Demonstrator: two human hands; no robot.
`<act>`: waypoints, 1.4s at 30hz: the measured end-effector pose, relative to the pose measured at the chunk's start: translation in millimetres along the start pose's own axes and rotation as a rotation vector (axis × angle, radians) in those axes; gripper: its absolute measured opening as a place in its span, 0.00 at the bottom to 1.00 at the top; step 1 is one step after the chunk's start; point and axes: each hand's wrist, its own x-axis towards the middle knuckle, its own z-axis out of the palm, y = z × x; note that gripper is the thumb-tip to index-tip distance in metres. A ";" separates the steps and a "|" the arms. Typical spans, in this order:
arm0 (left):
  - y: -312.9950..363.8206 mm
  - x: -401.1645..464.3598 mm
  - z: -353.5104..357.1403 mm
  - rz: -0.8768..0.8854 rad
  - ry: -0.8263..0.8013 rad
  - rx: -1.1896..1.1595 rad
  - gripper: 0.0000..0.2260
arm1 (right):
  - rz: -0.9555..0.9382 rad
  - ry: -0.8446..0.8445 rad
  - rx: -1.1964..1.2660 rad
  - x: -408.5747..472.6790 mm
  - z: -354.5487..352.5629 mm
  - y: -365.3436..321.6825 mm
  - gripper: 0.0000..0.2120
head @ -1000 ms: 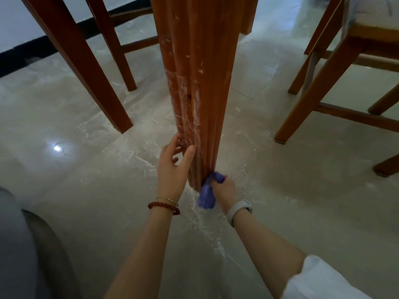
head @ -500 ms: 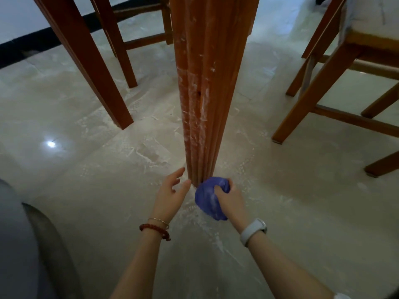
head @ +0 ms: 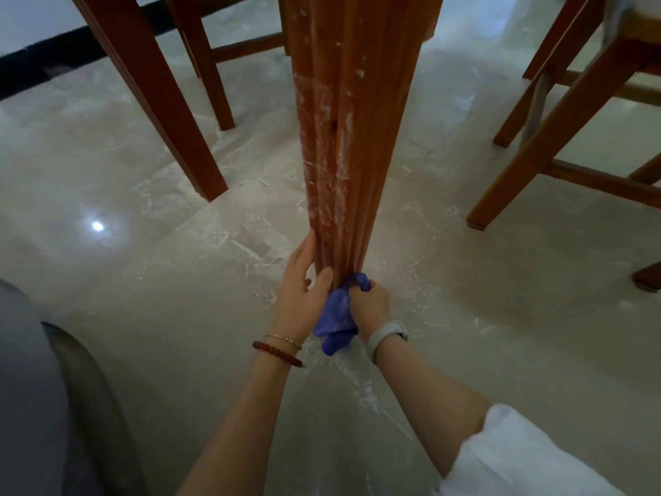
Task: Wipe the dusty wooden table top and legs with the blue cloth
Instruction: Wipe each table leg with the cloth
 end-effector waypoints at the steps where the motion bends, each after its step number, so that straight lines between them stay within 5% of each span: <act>1: -1.5 0.0 0.0 0.005 -0.006 0.005 0.24 | 0.040 -0.024 -0.008 4.5 1.8 3.3 0.10; 6: -6.8 1.1 -4.1 0.020 -0.048 0.035 0.24 | 0.196 -0.163 -0.090 31.1 10.3 21.3 0.12; 10: -10.1 0.4 -8.6 -0.024 -0.073 0.056 0.20 | 0.213 -0.420 -0.213 20.4 16.9 34.2 0.29; 16: -50.9 -19.9 -20.7 -0.275 -0.170 0.070 0.19 | 0.143 -0.613 -0.145 -9.4 -27.9 35.7 0.12; 21: -56.5 -41.6 -17.2 -0.383 -0.322 -0.140 0.29 | -0.128 -0.537 -0.152 -32.8 -56.1 -3.7 0.11; 23: -55.3 -40.3 -15.7 -0.343 -0.342 -0.105 0.29 | -0.222 -0.495 -0.190 -38.9 -60.1 -19.3 0.08; 26: -41.4 -35.0 -21.6 -0.302 -0.335 0.047 0.13 | -0.373 -0.435 -0.240 -48.6 -62.9 -35.8 0.06; 30: -38.4 -30.2 -38.8 -0.222 -0.368 0.201 0.25 | -0.551 -0.343 -0.221 -59.2 -62.9 -44.3 0.07; 32: -37.9 -29.4 -46.0 -0.196 -0.294 0.224 0.22 | -0.618 -0.311 -0.248 -62.6 -63.2 -45.1 0.09; 35: -27.9 -27.1 -50.5 -0.211 -0.079 0.078 0.10 | -0.764 -0.352 -0.362 -72.5 -59.0 -43.3 0.09; 37: -21.2 -26.5 -52.6 -0.295 0.047 -0.233 0.03 | -0.928 -0.377 -0.427 -76.3 -54.3 -38.3 0.10; 40: -10.7 -28.9 -54.2 -0.405 0.081 -0.798 0.07 | -1.011 -0.370 -0.460 -79.0 -50.4 -36.7 0.13; 42: -4.3 -28.7 -52.4 -0.397 0.089 -0.859 0.13 | -1.027 -0.369 -0.456 -84.2 -47.9 -41.0 0.17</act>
